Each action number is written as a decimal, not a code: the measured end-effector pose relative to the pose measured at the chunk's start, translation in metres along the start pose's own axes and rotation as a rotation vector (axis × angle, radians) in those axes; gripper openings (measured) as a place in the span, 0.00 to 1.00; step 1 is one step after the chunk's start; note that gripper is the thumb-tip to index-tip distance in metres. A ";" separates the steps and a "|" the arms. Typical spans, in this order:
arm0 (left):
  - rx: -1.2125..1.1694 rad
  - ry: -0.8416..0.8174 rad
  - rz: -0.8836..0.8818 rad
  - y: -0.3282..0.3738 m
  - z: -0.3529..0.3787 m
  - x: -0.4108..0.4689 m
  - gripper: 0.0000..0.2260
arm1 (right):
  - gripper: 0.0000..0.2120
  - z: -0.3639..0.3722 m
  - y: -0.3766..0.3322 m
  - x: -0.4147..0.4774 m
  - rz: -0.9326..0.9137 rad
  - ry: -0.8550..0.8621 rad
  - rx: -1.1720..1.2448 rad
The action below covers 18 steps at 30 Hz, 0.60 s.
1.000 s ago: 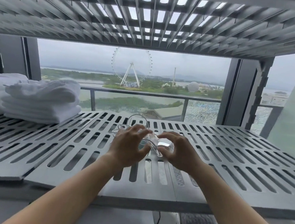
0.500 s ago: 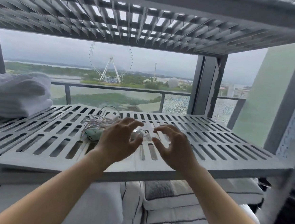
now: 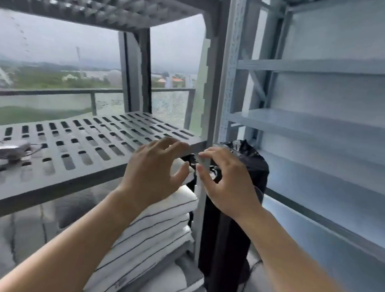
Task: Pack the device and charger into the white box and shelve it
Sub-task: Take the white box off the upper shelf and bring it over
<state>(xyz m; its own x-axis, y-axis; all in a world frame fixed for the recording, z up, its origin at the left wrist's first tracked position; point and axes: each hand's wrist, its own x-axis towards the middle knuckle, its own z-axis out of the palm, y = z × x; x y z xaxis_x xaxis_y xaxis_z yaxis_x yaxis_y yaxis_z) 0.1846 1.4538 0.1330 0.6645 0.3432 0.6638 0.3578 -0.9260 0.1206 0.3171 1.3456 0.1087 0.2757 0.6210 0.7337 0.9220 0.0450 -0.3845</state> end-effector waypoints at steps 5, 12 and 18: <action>-0.214 -0.036 0.207 0.100 0.045 0.031 0.16 | 0.11 -0.099 0.030 -0.057 0.213 0.143 -0.218; -0.456 -0.074 0.568 0.248 0.068 0.042 0.18 | 0.11 -0.225 0.014 -0.152 0.508 0.388 -0.564; -0.678 -0.116 0.838 0.360 0.052 0.007 0.18 | 0.11 -0.296 -0.035 -0.236 0.684 0.512 -0.806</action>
<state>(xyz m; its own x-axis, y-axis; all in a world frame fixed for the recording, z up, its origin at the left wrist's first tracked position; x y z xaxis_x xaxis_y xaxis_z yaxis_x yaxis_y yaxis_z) 0.3522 1.1311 0.1424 0.5996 -0.4594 0.6554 -0.6526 -0.7546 0.0680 0.2999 0.9655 0.1148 0.6879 -0.0714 0.7223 0.3945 -0.7985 -0.4546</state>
